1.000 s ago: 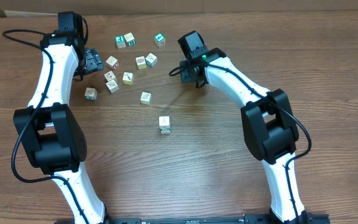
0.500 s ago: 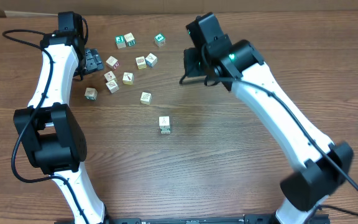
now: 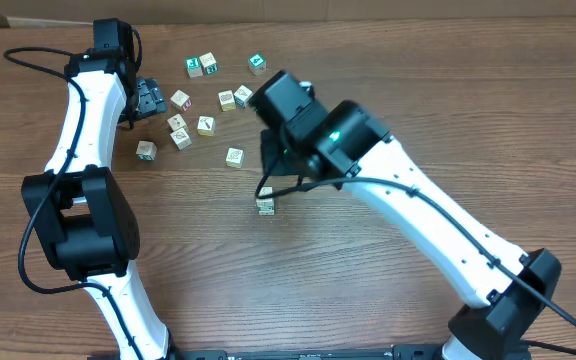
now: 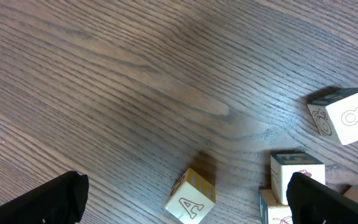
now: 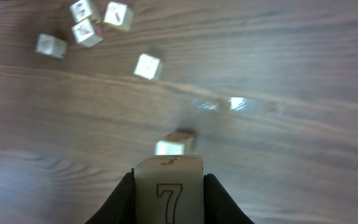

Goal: Form a tower
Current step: 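Lift the 7 block and carry it over the stack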

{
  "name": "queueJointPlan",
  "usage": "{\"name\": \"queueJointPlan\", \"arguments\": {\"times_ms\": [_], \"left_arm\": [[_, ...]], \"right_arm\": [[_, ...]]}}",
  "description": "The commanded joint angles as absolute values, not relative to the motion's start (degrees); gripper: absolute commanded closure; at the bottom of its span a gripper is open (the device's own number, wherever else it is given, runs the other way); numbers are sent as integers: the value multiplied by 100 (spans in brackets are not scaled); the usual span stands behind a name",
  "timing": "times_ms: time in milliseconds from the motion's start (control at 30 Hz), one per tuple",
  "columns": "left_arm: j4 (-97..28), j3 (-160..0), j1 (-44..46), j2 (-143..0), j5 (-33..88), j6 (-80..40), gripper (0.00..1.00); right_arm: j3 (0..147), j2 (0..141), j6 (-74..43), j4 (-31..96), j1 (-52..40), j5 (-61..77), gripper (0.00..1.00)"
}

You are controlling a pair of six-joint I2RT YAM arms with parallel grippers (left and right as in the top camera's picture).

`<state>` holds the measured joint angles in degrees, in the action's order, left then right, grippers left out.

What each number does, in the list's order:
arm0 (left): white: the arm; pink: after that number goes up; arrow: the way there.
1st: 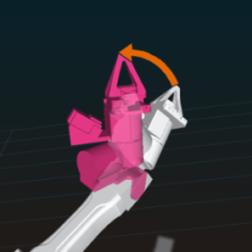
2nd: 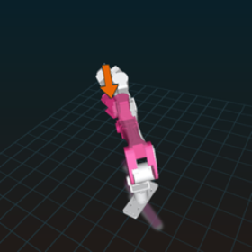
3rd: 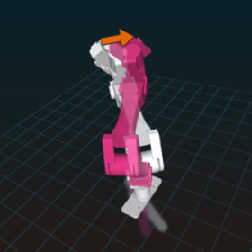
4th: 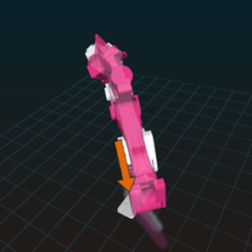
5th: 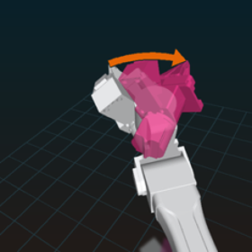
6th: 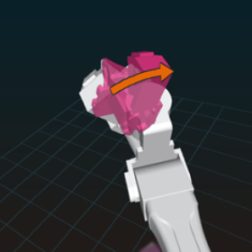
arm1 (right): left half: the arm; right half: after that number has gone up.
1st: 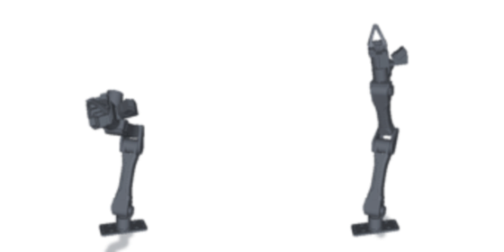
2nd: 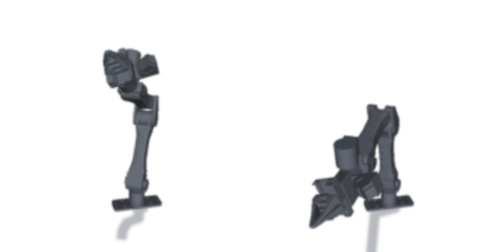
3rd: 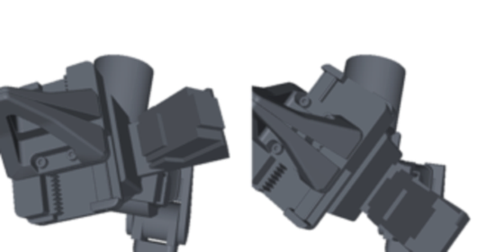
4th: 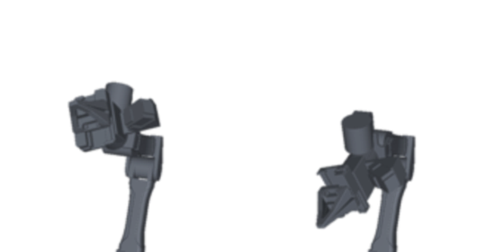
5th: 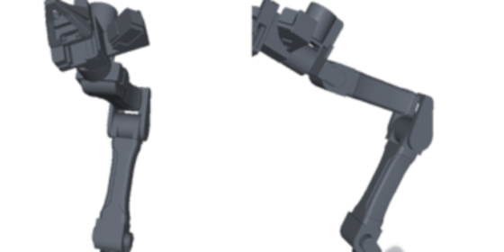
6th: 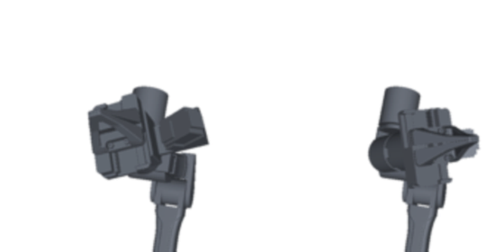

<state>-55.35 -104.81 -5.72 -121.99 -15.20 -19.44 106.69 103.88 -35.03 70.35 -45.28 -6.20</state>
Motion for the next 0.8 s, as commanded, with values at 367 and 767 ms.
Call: {"name": "queueJointPlan", "arguments": {"times_ms": [367,767], "left_arm": [[-5544,-10508,-556,-12254,-1498,-1883,0],[-5546,-10508,-550,-12254,-1498,-1883,0]], "right_arm": [[9738,10366,-4707,6259,-5179,-856,88],[9336,10372,-5127,5865,-5181,-1415,93]]}}
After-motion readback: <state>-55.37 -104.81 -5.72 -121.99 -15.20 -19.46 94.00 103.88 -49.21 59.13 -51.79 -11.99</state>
